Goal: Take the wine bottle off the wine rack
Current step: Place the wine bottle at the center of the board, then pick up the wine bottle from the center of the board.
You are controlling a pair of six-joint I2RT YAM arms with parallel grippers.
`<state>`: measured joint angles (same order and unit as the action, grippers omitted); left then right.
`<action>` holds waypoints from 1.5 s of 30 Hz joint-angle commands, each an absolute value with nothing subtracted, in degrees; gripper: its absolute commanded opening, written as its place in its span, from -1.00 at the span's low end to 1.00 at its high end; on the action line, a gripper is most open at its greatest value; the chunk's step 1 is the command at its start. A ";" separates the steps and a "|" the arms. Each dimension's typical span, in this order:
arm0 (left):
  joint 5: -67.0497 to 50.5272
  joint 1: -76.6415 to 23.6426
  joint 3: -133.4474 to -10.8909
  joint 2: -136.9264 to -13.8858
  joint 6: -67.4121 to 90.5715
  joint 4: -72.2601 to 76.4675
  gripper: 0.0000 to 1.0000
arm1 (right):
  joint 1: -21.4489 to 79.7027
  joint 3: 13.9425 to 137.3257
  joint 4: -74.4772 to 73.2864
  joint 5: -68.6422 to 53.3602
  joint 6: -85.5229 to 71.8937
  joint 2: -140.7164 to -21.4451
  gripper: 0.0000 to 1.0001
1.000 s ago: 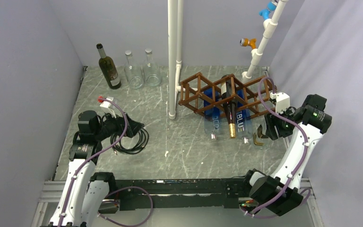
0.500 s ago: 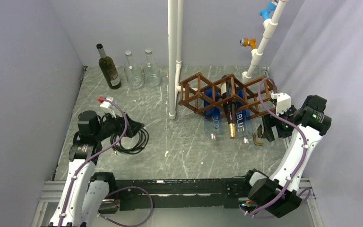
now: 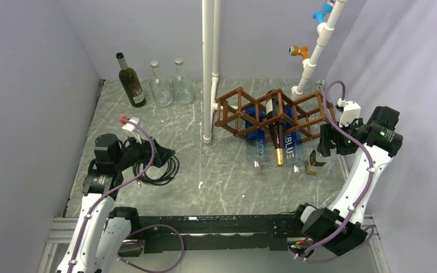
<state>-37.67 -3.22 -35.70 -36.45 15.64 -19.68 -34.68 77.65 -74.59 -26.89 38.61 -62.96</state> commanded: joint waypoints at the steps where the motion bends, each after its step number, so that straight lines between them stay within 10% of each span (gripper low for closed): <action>1: -37.29 -3.69 -38.36 -35.73 14.12 -19.29 0.98 | -34.56 79.46 -69.56 -28.98 33.18 -64.70 0.90; 20: -37.27 -4.31 -38.32 -35.90 13.99 -19.39 0.98 | -32.04 75.22 -65.41 -22.59 32.99 -64.15 0.32; 33: -37.40 -4.29 -38.28 -36.02 14.02 -19.31 0.98 | -31.42 78.17 -66.62 -22.19 35.01 -62.18 -0.97; 45: -37.70 -4.04 -38.23 -36.46 14.02 -19.09 0.98 | -31.39 86.38 -74.17 -26.20 41.78 -60.94 -1.00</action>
<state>-37.47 -4.10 -35.73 -36.38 15.09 -20.05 -31.66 79.88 -73.69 -22.74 37.60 -62.98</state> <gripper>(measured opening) 0.992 0.354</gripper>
